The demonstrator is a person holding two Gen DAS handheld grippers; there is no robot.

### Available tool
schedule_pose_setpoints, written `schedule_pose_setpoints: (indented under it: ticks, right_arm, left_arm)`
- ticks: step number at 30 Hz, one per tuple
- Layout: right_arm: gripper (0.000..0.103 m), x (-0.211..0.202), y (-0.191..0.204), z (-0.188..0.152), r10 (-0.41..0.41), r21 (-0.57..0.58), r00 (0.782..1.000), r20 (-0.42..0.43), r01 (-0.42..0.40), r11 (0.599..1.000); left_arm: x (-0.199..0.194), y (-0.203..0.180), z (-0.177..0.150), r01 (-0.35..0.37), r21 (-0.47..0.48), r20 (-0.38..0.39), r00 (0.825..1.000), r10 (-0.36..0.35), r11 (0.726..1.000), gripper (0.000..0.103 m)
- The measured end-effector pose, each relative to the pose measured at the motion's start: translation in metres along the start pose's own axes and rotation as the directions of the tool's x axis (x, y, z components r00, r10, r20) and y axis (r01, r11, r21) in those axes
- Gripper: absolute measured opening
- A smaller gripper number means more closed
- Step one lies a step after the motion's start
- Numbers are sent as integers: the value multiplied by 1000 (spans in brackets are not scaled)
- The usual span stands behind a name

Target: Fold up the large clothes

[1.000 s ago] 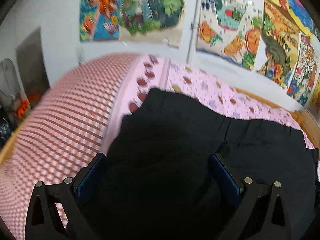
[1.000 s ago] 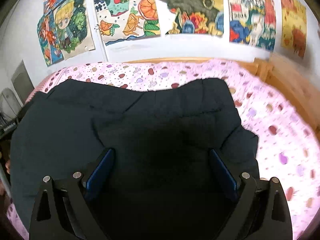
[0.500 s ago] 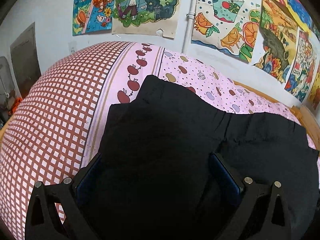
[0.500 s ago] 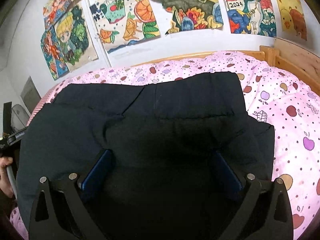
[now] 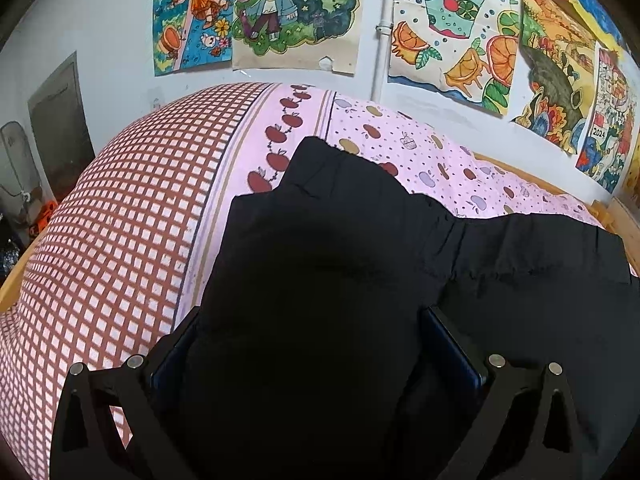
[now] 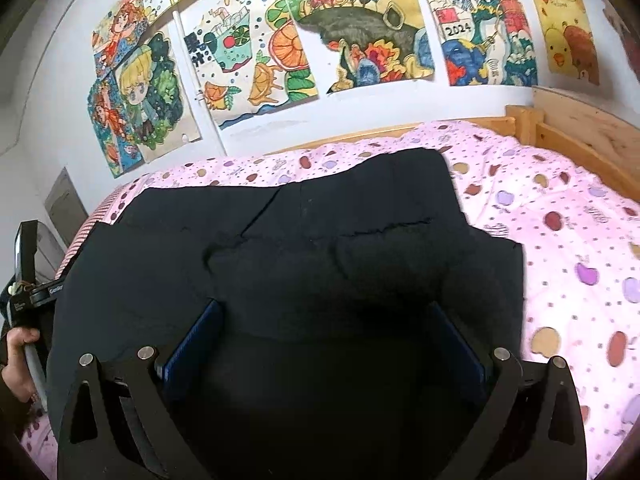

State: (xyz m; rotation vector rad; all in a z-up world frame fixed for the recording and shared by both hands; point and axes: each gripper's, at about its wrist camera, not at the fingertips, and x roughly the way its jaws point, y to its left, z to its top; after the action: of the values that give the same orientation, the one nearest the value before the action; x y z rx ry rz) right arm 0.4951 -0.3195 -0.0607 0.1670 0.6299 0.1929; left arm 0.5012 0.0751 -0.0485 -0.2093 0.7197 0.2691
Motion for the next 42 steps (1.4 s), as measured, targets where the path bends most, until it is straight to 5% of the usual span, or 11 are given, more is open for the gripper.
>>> schedule_pose_setpoints:
  ticks: [7,13,20,24,28,35,37,40,42]
  right_arm:
    - [100,-29,-6,-1,-94,-43,995,-25,93,995]
    - [100,-56,-28,-1,-173,-60,984,-39,171,983]
    - [100,-70,-55,-10,-120,-17,988,-98,119,993]
    - [100,-65,-65,-12,-60,12,990,-127,62,998]
    - [100,-48,-69,-14,24,48,984,-175,-16,999]
    - [100,-13,-78,-19,101,104,968,-231,-79,991]
    - [101,-2,-81,-20,130,119,961,-245,-104,987]
    - [102,12,-86,-22,177,157,953,-244,-141,978]
    - [102,20,-87,-26,190,184,954,-231,-149,972]
  left_arm:
    - [-23,13,-4,12,25,-4,1000,-12,1000,103]
    - [-61,27,-9,-12,149,42,999,6,989,103]
    - [-83,52,-16,67,252,26,997,-76,965,103]
    - [-67,69,-16,177,207,-84,983,-163,962,103]
    - [-49,87,-13,298,77,-154,946,-284,952,103]
    - [-21,86,-11,395,90,-232,901,-367,914,103]
    - [-7,91,-9,449,34,-282,861,-422,893,103]
    - [17,100,-13,534,-86,-352,773,-527,841,103]
    - [23,102,-18,558,-110,-351,753,-557,823,103]
